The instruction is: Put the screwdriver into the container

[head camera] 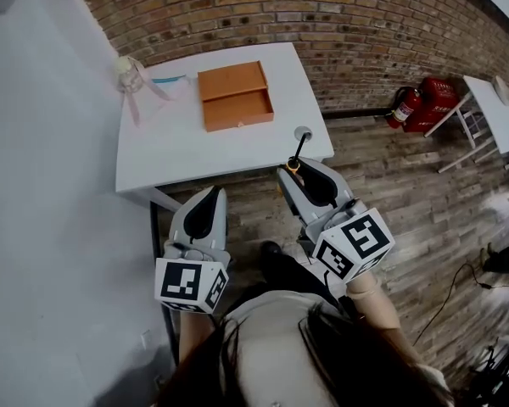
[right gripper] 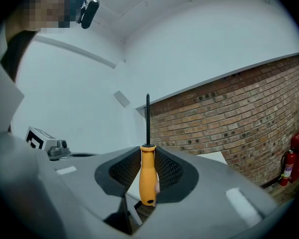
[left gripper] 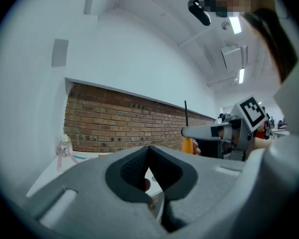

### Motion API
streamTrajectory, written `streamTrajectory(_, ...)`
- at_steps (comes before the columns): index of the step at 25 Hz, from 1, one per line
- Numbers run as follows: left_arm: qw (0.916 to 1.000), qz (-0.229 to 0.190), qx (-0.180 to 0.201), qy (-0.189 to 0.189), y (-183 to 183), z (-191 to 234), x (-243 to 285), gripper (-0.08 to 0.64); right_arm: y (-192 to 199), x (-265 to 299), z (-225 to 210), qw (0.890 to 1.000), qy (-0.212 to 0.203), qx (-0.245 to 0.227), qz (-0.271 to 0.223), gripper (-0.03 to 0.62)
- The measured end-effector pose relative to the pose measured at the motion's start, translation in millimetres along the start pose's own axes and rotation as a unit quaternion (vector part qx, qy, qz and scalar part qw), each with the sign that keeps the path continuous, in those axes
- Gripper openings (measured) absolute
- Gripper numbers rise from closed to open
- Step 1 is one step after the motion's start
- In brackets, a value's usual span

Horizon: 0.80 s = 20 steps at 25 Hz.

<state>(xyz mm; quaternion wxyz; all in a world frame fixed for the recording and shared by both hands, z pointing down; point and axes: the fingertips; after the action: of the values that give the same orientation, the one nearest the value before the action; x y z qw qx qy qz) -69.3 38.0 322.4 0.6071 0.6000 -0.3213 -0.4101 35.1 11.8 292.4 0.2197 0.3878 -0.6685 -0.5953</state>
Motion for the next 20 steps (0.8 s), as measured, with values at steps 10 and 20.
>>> streamTrajectory(10,1.0,0.006,-0.002,-0.001,4,13,53,0.0,-2,36,-43,1.0,0.0,0.007,0.001,0.089)
streamTrajectory(20,0.9996,0.004,0.003,-0.027,9,26,93,0.0,2,69,-75,1.0,-0.026,0.014,0.008,0.089)
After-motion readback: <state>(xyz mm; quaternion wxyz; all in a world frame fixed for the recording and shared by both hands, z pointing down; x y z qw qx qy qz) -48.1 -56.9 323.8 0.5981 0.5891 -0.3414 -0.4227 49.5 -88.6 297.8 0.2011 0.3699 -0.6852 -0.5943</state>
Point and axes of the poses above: the fingertips, and each gripper's own axes: x forward along the fingers, z to its left, y out of its underside, and after that the axes turned 12 degrees about -z, right-handed
